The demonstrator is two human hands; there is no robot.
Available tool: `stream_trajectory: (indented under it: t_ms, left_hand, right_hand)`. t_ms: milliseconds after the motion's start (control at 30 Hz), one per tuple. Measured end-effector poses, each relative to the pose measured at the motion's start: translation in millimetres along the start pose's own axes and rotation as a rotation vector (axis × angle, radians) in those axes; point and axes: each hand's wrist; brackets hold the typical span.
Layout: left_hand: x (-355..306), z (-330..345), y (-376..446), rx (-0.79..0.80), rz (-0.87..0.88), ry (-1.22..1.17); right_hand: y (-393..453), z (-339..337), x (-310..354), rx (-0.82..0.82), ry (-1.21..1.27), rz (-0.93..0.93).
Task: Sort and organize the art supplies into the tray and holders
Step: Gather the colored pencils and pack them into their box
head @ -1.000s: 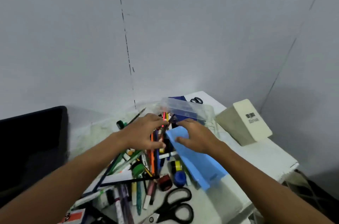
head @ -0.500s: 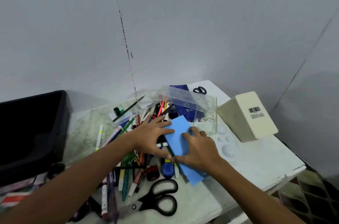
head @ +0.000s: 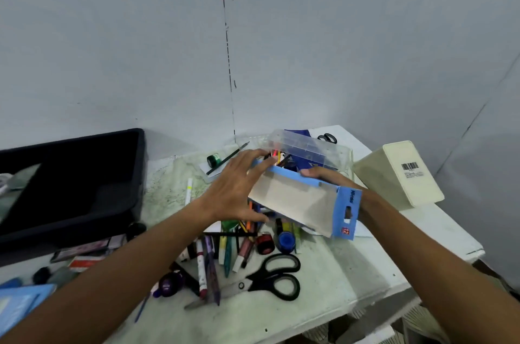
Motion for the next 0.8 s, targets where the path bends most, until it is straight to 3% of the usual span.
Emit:
stream_trajectory:
  t_ms: [100, 133, 233, 367, 433, 533, 667, 800]
  left_hand:
    - [5.8, -13.4, -18.5, -0.023, -0.011, 0.048]
    - [8.0, -18.1, -24.6, -0.017, -0.027, 0.061]
    - [16.1, -33.8, -42.6, 0.035, -0.106, 0.091]
    - [28.3, -50.9, -67.4, 0.145, -0.243, 0.152]
    - [29.1, -57.1, -77.4, 0.208, -0.326, 0.161]
    - [20.6, -60.7, -84.4, 0.260, -0.397, 0.203]
    - [4.0, -54.0, -88.3, 0.159, -0.309, 0.164]
    - [-11.5, -45.0, -98.5, 0.142, -0.318, 0.139]
  right_hand:
    - [3.8, 7.4, -11.3, -0.118, 0.030, -0.139]
    - [6.5, 11.4, -11.7, -0.108, 0.039, -0.173]
    - [16.2, 23.3, 1.9, 0.027, 0.138, -0.045]
    - [31.8, 9.4, 35.8, -0.045, -0.059, -0.237]
    - [36.1, 13.9, 42.5, -0.112, -0.341, -0.411]
    - [35.9, 48.0, 37.0, -0.039, -0.965, -0.531]
    - [35.4, 85.0, -2.0, 0.058, -1.798, -0.694]
    - [44.9, 84.0, -23.4, 0.060, -1.917, -0.702]
Point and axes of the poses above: each hand's wrist, its own y-axis towards the middle knuckle, its own z-axis out of the palm, x = y × z, and after that the axes turned 5 degrees about -z, right-handed
